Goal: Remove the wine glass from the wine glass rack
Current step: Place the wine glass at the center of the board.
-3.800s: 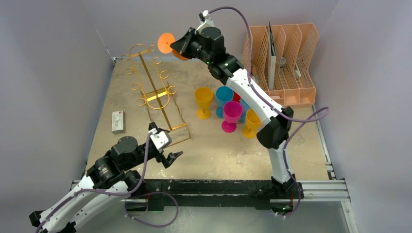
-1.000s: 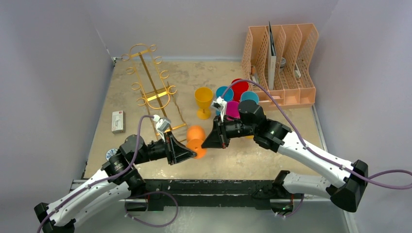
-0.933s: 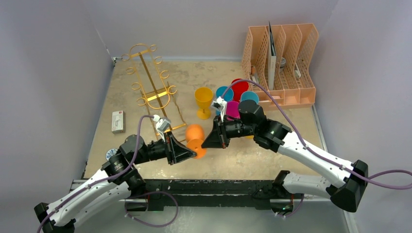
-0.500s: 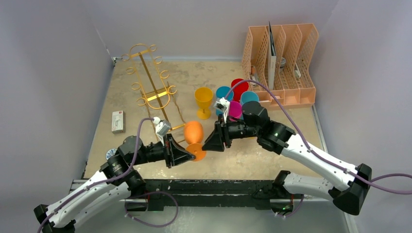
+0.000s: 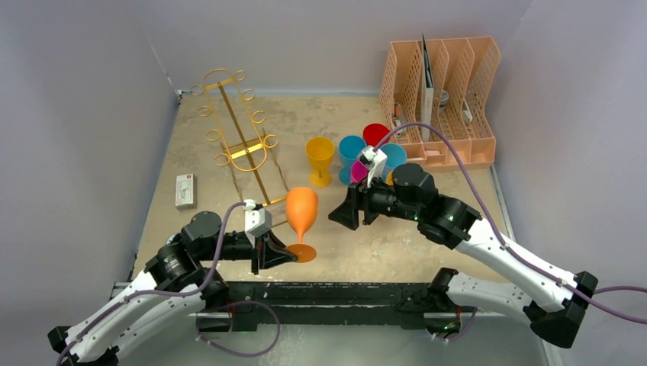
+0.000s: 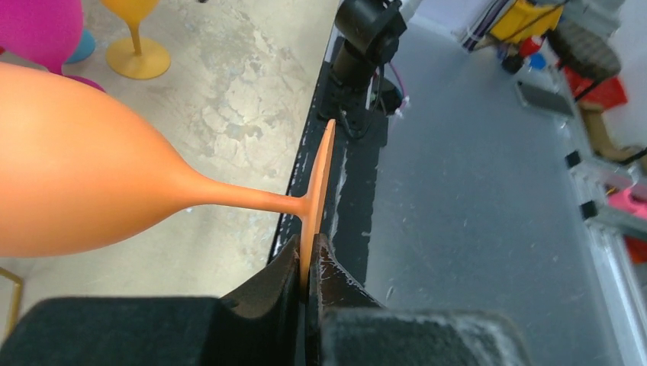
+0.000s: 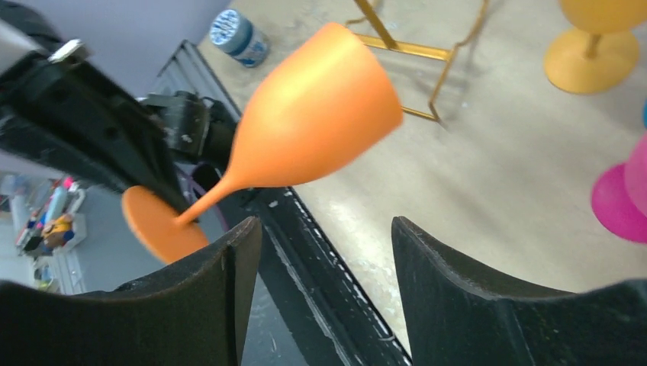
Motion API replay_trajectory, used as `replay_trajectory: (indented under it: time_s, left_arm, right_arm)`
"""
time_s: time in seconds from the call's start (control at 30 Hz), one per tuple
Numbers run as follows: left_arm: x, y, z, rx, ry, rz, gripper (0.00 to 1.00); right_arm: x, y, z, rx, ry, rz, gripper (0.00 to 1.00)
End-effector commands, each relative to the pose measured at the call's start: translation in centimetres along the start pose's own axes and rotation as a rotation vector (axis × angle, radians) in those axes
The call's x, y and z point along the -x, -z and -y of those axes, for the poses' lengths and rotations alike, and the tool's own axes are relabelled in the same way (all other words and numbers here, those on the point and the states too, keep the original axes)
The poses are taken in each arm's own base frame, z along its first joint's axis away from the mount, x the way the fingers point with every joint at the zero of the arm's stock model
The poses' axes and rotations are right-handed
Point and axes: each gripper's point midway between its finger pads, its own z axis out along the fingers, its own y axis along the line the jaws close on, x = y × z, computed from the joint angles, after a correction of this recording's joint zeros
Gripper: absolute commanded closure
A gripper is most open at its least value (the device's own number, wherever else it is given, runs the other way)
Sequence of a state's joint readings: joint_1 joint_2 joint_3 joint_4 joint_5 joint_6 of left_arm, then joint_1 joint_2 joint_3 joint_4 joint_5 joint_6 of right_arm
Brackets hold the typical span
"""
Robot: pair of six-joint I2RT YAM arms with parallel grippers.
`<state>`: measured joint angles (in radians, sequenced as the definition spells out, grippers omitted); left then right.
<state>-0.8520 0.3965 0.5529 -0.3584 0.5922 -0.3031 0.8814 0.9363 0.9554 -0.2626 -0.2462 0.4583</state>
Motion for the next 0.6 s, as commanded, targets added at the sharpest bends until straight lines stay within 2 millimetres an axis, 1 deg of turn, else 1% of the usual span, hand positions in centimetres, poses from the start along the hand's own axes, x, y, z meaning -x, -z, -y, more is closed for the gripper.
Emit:
replay_trajectory:
  time_s: [0.0, 0.1, 0.23, 0.3, 0.37, 0.47, 0.57]
  left_arm:
    - [0.4, 0.9, 0.7, -0.061, -0.248, -0.042, 1.00]
    - [0.2, 0.9, 0.6, -0.074, -0.316, -0.052, 1.00]
    - [-0.9, 0.5, 0.3, -0.104, -0.354, -0.068, 1.00]
    - [-1.3, 0.5, 0.5, -0.129, -0.374, -0.082, 1.00]
    - [-1.5, 0.6, 0.3, -0.121, -0.385, -0.093, 1.00]
    - [-1.9, 0.4, 0.2, -0.135, -0.396, -0.110, 1.00]
    - [-2.0, 0.3, 0.4, -0.155, -0.391, -0.116, 1.00]
  right_arm:
    - [1.7, 0.3, 1.8, -0.131, 0.001, -0.004, 0.33]
    - [2.0, -0.2, 1.0, -0.075, -0.046, -0.051, 0.32]
    - [3.4, -0.9, -0.1, 0.074, -0.153, -0.060, 0.31]
    - [4.0, -1.3, 0.2, 0.103, -0.200, -0.051, 0.31]
    - [4.2, -1.7, 0.1, 0.128, -0.196, -0.065, 0.30]
    - [4.6, -2.0, -1.2, 0.209, -0.179, -0.110, 0.29]
    - [4.8, -2.5, -1.4, 0.232, -0.183, -0.137, 0.29]
